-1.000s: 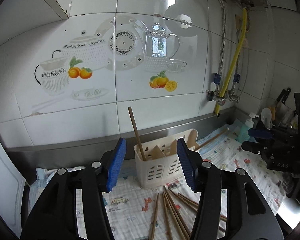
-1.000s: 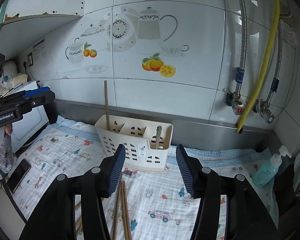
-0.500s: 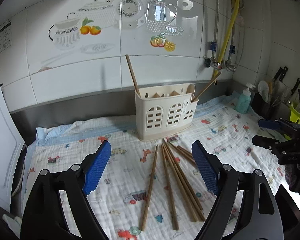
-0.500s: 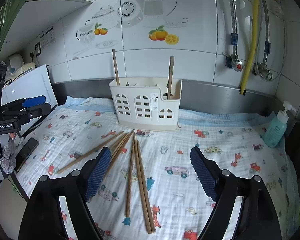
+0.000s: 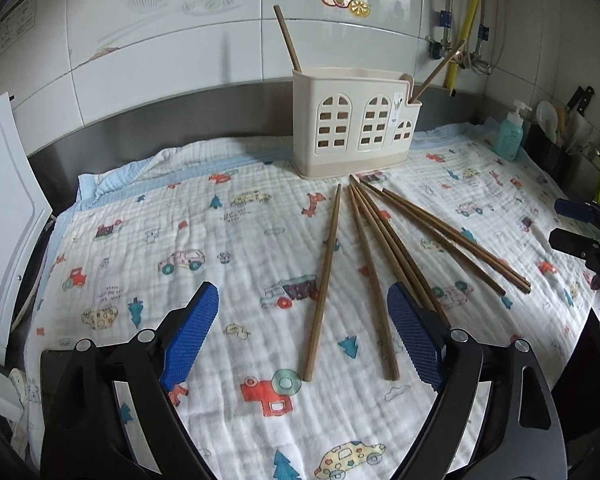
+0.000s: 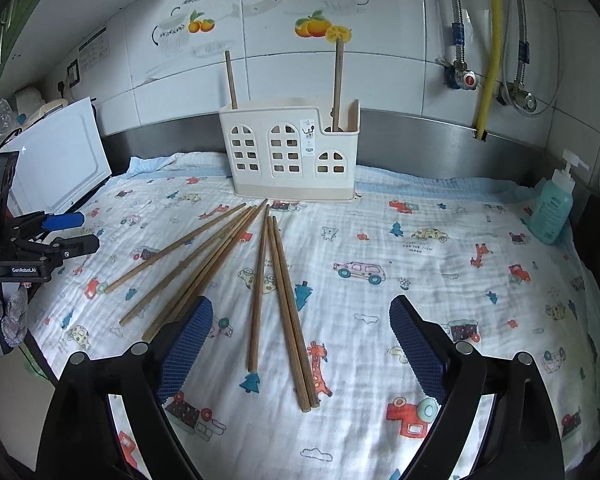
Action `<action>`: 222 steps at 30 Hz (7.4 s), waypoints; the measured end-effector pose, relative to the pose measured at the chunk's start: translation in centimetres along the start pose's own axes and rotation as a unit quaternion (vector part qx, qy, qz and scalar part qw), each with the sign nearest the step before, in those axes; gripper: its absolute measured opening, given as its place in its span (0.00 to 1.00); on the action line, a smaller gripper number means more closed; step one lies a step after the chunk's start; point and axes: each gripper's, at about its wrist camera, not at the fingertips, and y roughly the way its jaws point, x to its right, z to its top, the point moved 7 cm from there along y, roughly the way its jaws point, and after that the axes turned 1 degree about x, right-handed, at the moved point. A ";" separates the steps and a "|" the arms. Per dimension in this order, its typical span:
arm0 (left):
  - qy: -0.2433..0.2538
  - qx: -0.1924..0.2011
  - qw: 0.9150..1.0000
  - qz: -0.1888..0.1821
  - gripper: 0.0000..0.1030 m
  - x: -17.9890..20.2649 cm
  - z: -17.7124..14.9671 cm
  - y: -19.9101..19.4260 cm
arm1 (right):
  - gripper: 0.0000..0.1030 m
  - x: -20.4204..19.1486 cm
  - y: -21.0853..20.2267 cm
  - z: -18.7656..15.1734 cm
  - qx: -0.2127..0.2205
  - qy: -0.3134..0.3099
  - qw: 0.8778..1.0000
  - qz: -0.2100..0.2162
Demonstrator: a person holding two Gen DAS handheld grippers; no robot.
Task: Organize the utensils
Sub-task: 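Withdraw both tools from the holder back toward the chopstick pile, then close the left tool on a chopstick while the right tool grasps another chopstick, then lift the left tool's chopstick toward the holder while the right tool carries its chopstick, then open the left tool over the holder while the right tool releases its chopstick, then withdraw both tools from the holder back toward the chopstick pile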
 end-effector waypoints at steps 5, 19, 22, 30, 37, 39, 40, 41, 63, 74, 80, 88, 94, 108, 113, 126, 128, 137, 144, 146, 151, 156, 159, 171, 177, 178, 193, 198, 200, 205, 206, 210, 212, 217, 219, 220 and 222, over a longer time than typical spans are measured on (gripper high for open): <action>0.009 -0.021 1.000 -0.004 0.83 0.6 -1.4 1.5 | 0.84 0.0 0.7 -1.2 -0.015 0.000 1.000 0.000; 0.028 -0.046 0.998 0.036 0.81 0.3 -1.5 4.8 | 0.84 1.2 2.3 -2.4 -0.035 0.013 0.999 0.002; 0.037 -0.046 0.998 0.032 0.77 0.5 -1.4 5.0 | 0.84 1.3 2.7 -2.5 -0.039 0.014 0.999 0.004; 0.038 -0.066 0.997 0.011 0.45 0.9 -2.1 6.1 | 0.84 1.3 3.7 -2.4 -0.047 0.013 0.999 0.014; 0.054 -0.078 0.995 -0.007 0.24 1.7 -2.3 6.5 | 0.77 1.3 4.6 -2.3 -0.056 0.013 0.998 0.020; 0.061 -0.083 0.995 -0.012 0.18 1.8 -2.3 6.7 | 0.75 1.2 4.7 -2.3 -0.057 0.011 0.998 0.022; 0.062 -0.086 0.994 -0.012 0.17 1.9 -2.3 6.8 | 0.74 1.2 4.8 -2.3 -0.058 0.011 0.998 0.022; 0.064 -0.090 0.994 -0.013 0.17 1.9 -2.4 6.9 | 0.73 1.2 4.8 -2.2 -0.058 0.011 0.998 0.024; 0.078 -0.110 0.991 -0.015 0.09 2.1 -2.3 7.8 | 0.17 0.8 7.2 -3.5 -0.102 -0.028 0.994 0.031; 0.078 -0.113 0.990 -0.020 0.09 2.1 -2.5 7.6 | 0.08 -0.4 7.5 -3.4 -0.118 -0.084 0.989 0.035; 0.075 -0.114 0.990 -0.022 0.09 2.0 -2.5 7.5 | 0.05 -0.5 7.6 -3.5 -0.122 -0.087 0.988 0.040; 0.073 -0.115 0.990 -0.023 0.09 2.0 -2.4 7.5 | 0.06 -0.9 7.8 -3.5 -0.121 -0.089 0.988 0.041; 0.071 -0.116 0.990 -0.025 0.09 2.0 -2.4 7.6 | 0.09 -1.1 7.8 -4.2 -0.127 -0.098 0.986 0.040; 0.057 -0.116 0.991 -0.031 0.08 1.9 -2.4 7.4 | 0.07 -0.9 7.5 -4.2 -0.113 -0.076 0.990 0.029; 0.046 -0.118 0.992 -0.027 0.06 1.9 -2.4 7.4 | 0.06 -0.9 6.2 -3.2 -0.087 -0.064 0.994 0.019; 0.012 -0.049 0.998 -0.030 0.06 1.3 1.1 3.7 | 0.06 -1.2 1.0 3.2 0.007 -0.054 0.998 0.009; 0.004 -0.034 0.999 -0.032 0.05 1.1 2.0 3.1 | 0.06 -1.3 0.7 4.1 0.016 -0.049 0.999 0.015; -0.006 0.014 0.999 -0.044 0.05 1.2 5.9 1.6 | 0.06 -1.8 0.5 8.6 0.052 -0.031 0.998 0.032; -0.002 0.032 0.998 -0.050 0.05 1.4 8.4 0.9 | 0.06 -1.9 0.1 12.1 0.067 -0.030 0.996 0.044; -0.001 0.038 0.998 -0.055 0.05 1.5 9.3 0.6 | 0.06 -1.7 -0.3 13.4 0.074 -0.028 0.996 0.047; 0.007 0.056 0.997 -0.060 0.05 1.9 11.9 -0.5 | 0.06 -0.7 -1.4 17.2 0.090 -0.029 0.995 0.043; 0.023 0.075 0.995 -0.065 0.05 2.6 15.0 -1.8 | 0.06 0.3 -2.4 20.5 0.093 -0.044 0.994 0.026; 0.027 0.090 0.993 -0.072 0.05 3.0 17.3 -2.8 | 0.06 0.9 -2.8 22.4 0.089 -0.047 0.995 0.024; 0.050 0.181 0.981 -0.042 0.05 3.7 28.1 -6.3 | 0.06 2.8 -1.2 26.1 0.077 -0.057 0.995 -0.012; 0.051 0.201 0.978 -0.011 0.05 3.8 31.3 -4.5 | 0.06 3.9 1.3 26.3 0.056 -0.050 0.997 -0.020; 0.047 0.201 0.978 -0.010 0.05 3.7 31.6 -4.0 | 0.06 4.0 1.9 26.2 0.051 -0.049 0.997 -0.020; -0.005 0.135 0.991 -0.015 0.07 1.2 28.9 3.8 | 0.06 5.0 7.6 23.3 -0.012 -0.033 0.999 -0.006; -0.007 0.137 0.990 -0.024 0.09 1.1 28.6 3.4 | 0.08 5.2 7.3 23.3 -0.003 -0.026 1.000 -0.001; -0.008 0.140 0.990 -0.021 0.17 1.1 28.5 3.0 | 0.18 5.3 6.7 23.5 0.006 -0.024 1.000 -0.005; -0.001 0.147 0.989 -0.018 0.29 1.3 27.5 1.1 | 0.25 5.3 4.3 23.7 0.029 -0.022 0.999 -0.011; 0.001 0.148 0.989 -0.017 0.34 1.3 27.1 0.8 | 0.25 5.2 3.7 23.5 0.035 -0.023 0.999 -0.013; 0.003 0.144 0.989 -0.019 0.46 1.5 24.8 -0.9 | 0.36 4.6 1.3 22.2 0.055 -0.027 0.998 -0.021; 0.005 0.141 0.990 -0.018 0.54 1.7 23.4 -1.6 | 0.42 4.1 0.3 21.1 0.062 -0.034 0.997 -0.026; 0.012 0.123 0.992 -0.018 0.67 2.1 19.2 -2.7 | 0.52 2.7 -1.4 17.3 0.075 -0.028 0.997 -0.022; 0.018 0.115 0.993 -0.018 0.68 2.4 17.4 -2.8 | 0.55 2.3 -1.7 15.7 0.074 -0.023 0.997 -0.019; 0.021 0.111 0.994 -0.013 0.69 2.5 16.5 -2.8 | 0.59 2.2 -1.8 14.8 0.072 -0.021 0.997 -0.018; 0.023 0.102 0.994 -0.015 0.73 2.7 14.8 -2.8 | 0.60 1.8 -1.9 13.1 0.069 -0.020 0.997 -0.018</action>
